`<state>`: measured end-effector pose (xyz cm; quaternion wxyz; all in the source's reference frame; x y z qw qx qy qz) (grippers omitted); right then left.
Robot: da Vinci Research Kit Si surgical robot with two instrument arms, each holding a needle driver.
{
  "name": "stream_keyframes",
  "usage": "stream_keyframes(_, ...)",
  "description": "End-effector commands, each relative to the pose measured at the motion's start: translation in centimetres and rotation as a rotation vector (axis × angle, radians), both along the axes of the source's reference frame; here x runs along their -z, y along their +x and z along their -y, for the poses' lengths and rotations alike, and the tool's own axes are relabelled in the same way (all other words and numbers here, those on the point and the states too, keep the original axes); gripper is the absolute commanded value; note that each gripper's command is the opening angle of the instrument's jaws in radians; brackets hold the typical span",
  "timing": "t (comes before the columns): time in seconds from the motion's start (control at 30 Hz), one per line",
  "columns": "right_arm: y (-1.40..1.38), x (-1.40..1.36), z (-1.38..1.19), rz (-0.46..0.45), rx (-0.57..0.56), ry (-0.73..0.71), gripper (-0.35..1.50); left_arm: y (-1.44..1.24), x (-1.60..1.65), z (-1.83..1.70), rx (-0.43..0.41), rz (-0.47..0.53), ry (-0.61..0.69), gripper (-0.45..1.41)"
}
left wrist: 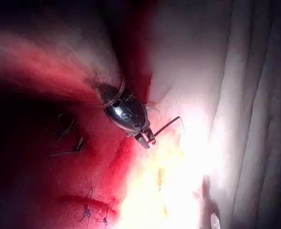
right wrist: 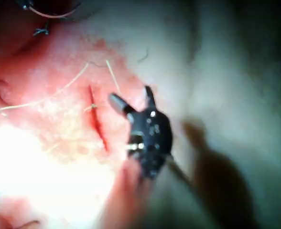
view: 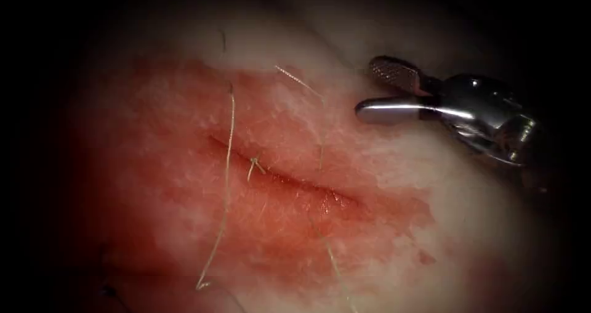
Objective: Wound Closure
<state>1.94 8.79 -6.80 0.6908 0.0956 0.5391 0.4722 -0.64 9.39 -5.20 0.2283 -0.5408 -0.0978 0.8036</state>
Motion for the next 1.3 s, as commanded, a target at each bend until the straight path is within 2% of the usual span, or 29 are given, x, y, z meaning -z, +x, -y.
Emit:
stream_keyframes(0.03, 0.01, -0.03, 0.02, 0.004, 0.003, -0.006, 1.13, -0.08, -0.12, 0.03, 0.007, -0.007, -0.007, -0.35)
stream_keyframes(0.2, -0.04, -0.02, 0.05, 0.002, 0.007, -0.007, 1.13, -0.36, -0.46, 0.15, 0.038, -0.033, -0.043, -0.35)
stream_keyframes(0.27, -0.04, -0.03, 0.06, 0.002, 0.007, -0.008, 1.13, -0.56, -0.67, 0.23, 0.056, -0.052, -0.065, -0.35)
stream_keyframes(0.33, -0.04, -0.03, 0.07, 0.003, 0.012, -0.013, 1.13, -0.68, -0.87, 0.32, 0.042, -0.046, -0.079, -0.35)
stream_keyframes(0.43, -0.04, -0.03, 0.08, 0.003, 0.012, -0.014, 1.13, -0.69, -1.09, 0.40, 0.037, -0.063, -0.063, -0.28)
stream_keyframes(0.5, -0.03, -0.03, 0.09, 0.003, 0.012, -0.014, 1.13, -0.68, -1.18, 0.42, 0.044, -0.061, -0.049, -0.09)
stream_keyframes(0.63, -0.03, -0.03, 0.11, 0.003, 0.016, -0.020, 1.13, -0.66, -1.23, 0.43, 0.071, -0.060, 0.042, 0.44)
stream_keyframes(0.73, -0.03, -0.04, 0.12, 0.003, 0.016, -0.021, 1.13, -0.66, -1.21, 0.41, 0.123, -0.082, 0.083, 0.61)
stream_keyframes(0.77, -0.02, -0.04, 0.13, 0.001, 0.014, -0.023, 1.15, -0.67, -1.18, 0.35, 0.179, -0.106, 0.116, 0.70)
stream_keyframes(0.9, -0.03, -0.04, 0.16, -0.003, 0.020, -0.025, 1.15, -0.63, -0.99, 0.19, 0.231, -0.129, 0.148, 0.78)
stream_keyframes(1.0, -0.03, -0.07, 0.20, -0.003, 0.028, -0.026, 1.15, -0.58, -0.60, 0.07, 0.290, -0.129, 0.185, 0.78)
stream_keyframes(1.2, -0.02, -0.07, 0.21, -0.004, 0.045, -0.028, 1.15, -0.42, 0.07, 0.02, 0.269, -0.143, 0.185, 0.78)
stream_keyframes(1.23, -0.03, -0.07, 0.22, -0.005, 0.049, -0.026, 1.15, -0.34, 0.37, 0.02, 0.246, -0.148, 0.175, 0.75)
stream_keyframes(1.3, -0.03, -0.07, 0.22, -0.005, 0.050, -0.026, 1.15, -0.37, 0.55, 0.03, 0.214, -0.135, 0.165, 0.73)
